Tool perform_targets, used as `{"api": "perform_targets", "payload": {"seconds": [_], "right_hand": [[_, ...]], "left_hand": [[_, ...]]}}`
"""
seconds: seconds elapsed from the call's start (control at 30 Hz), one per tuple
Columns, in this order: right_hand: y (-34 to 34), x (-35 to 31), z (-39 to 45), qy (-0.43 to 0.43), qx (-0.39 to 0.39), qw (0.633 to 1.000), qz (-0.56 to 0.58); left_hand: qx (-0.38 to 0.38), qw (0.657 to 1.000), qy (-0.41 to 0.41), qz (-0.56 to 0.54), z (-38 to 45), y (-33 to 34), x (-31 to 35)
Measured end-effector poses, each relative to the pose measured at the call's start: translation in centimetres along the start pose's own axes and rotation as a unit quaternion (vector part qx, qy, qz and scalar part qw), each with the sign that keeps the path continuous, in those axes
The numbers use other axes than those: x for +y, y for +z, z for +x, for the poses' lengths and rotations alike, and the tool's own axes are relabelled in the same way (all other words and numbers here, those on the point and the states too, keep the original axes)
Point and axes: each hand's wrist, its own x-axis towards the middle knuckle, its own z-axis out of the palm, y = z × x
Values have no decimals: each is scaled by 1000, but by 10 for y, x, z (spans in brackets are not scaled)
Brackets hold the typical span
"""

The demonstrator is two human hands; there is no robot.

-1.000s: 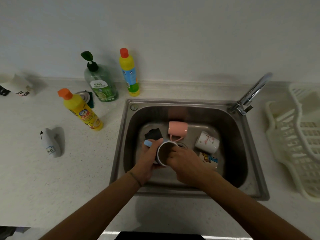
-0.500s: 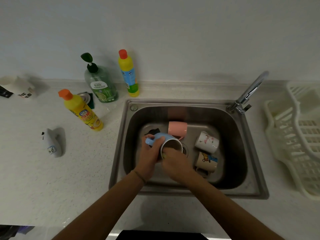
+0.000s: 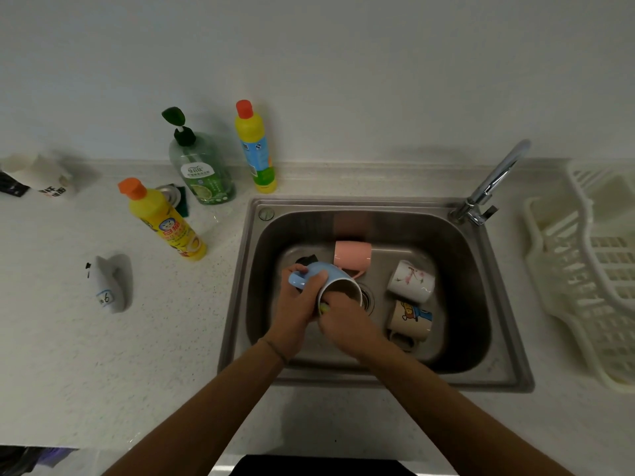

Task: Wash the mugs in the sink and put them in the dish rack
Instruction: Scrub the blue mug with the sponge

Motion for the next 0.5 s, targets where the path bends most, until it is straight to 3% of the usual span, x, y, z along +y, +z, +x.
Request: {"api": "perform_targets", "payload": {"seconds": [0.07,0.17,0.23,0.33,0.4,0.5], "right_hand": [[1,1,-2,-13,-2,999,46],[1,4,-10,-62,1,987,-150],[5,8,-11,-86,35,975,-203],[10,-3,-5,-26,35,999,-24],[9,-4,-5,-23,28,999,20],[8,6,-11,-83,23,982,-167]], "left_hand": [[0,1000,1,-7,0,-1,1],[9,1000,-4,-1,4,-8,4],[9,1000,-2,3,4,-9,4],[16,1000,-1,-17,2,-5,-1],[19,1000,-3,-21,2,-7,-1],[9,1000,-3,7,5,-14,1]]}}
